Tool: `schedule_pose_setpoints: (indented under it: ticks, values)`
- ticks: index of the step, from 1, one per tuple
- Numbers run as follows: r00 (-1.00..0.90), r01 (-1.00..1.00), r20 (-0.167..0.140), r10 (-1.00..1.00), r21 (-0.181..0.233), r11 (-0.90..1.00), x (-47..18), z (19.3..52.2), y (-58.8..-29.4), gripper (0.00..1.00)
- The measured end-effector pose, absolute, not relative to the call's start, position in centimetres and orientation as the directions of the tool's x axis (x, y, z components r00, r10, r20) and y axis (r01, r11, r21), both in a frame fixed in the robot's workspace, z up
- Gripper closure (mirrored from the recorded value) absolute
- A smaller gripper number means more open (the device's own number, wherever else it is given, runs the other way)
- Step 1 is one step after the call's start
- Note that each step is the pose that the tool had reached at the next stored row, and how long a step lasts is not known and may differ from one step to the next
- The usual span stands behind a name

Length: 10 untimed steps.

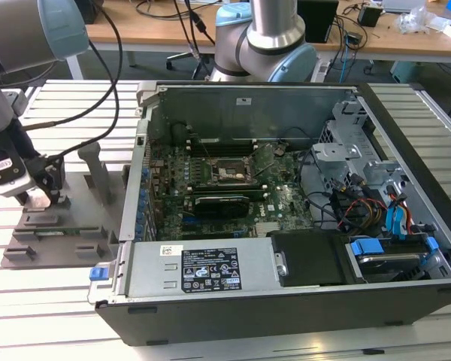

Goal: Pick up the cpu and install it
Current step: 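Pick up the cpu and move it towards the insertion slot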

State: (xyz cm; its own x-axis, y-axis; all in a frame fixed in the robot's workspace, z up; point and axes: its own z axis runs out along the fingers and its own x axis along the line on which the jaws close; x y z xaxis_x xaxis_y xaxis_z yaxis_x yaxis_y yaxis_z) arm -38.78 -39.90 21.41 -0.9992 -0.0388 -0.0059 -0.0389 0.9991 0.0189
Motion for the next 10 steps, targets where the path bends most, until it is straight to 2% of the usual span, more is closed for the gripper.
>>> schedule_pose_setpoints:
  ticks: [10]
  values:
    - [-0.999,-0.039,-0.006,-0.039,0.019,0.999,-38.78,22.0,-39.9,0.45]
